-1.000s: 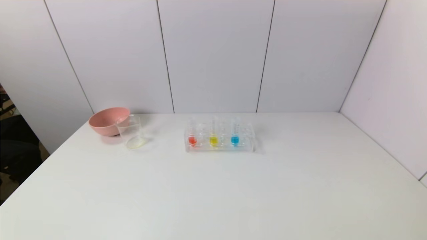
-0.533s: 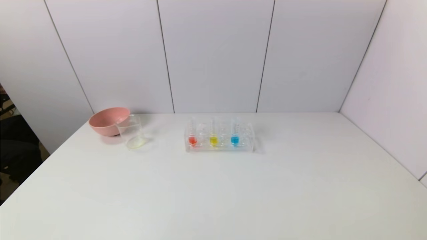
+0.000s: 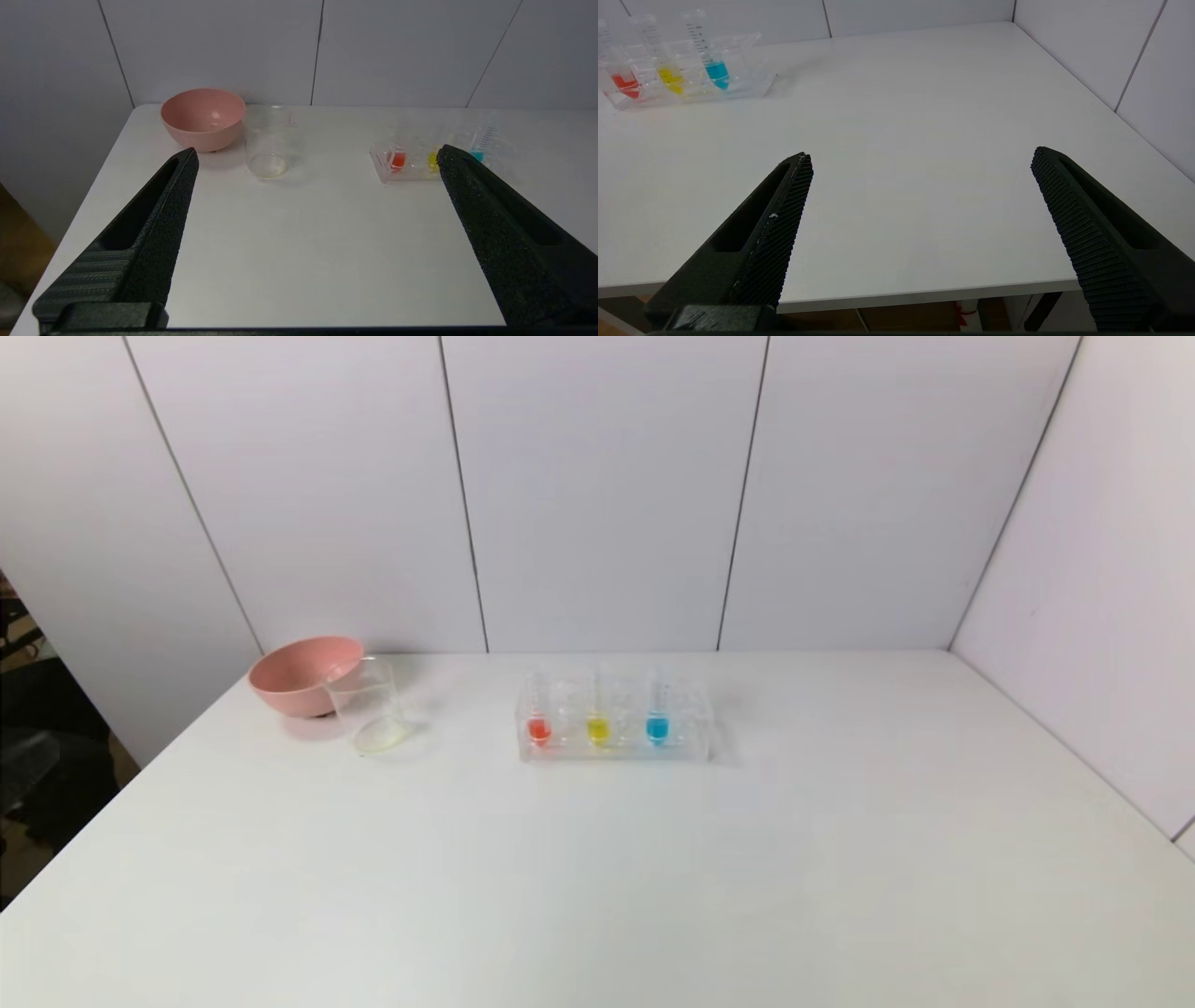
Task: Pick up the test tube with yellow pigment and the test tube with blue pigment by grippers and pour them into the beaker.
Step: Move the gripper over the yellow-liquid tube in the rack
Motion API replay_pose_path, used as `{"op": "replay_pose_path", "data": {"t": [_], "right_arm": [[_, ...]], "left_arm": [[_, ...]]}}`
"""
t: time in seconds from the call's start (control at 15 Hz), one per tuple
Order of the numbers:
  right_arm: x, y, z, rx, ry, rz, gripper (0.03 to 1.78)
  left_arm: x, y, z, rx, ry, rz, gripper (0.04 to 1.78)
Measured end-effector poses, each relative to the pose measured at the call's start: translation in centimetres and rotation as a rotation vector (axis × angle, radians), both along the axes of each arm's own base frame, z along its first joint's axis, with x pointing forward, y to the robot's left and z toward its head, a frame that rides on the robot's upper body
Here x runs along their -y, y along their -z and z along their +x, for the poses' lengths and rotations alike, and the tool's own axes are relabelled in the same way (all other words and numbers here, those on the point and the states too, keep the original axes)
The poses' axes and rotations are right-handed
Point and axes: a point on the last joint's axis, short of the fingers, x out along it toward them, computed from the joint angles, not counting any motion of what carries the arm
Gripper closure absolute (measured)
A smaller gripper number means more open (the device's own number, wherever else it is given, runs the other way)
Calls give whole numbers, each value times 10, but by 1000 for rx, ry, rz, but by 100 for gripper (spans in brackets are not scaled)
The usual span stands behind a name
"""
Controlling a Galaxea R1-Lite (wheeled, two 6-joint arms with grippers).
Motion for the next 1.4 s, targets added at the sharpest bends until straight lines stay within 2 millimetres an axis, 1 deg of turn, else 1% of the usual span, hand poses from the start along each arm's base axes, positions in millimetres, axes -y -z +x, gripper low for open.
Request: {"op": "replay_pose_path", "data": {"t": [0.13, 0.2, 0.33, 0.47, 0.53, 0.73, 1.07, 1.27, 1.4], "right_arm": [[0, 0, 0, 0, 0, 0, 10], [0, 0, 0, 0, 0, 0, 10], [0, 0, 0, 0, 0, 0, 10], [0, 0, 0, 0, 0, 0, 10], [0, 0, 0, 0, 0, 0, 10], [0, 0, 0, 0, 0, 0, 10], [0, 0, 0, 0, 0, 0, 10], [0, 0, 0, 0, 0, 0, 10], [0, 0, 0, 0, 0, 0, 10]], "left_arm": [[7, -14, 44, -22, 27, -2, 4], [15, -17, 65, -34, 49, -1, 4], [42, -17, 103, -48, 80, 4, 4], [75, -11, 131, -39, 95, 4, 4], [90, -5, 142, -34, 95, 1, 4], [134, 14, 164, -16, 101, -10, 4], [196, 54, 180, -32, 125, 3, 4], [224, 81, 192, -36, 96, 6, 4], [236, 101, 200, -55, 83, 19, 4]]}}
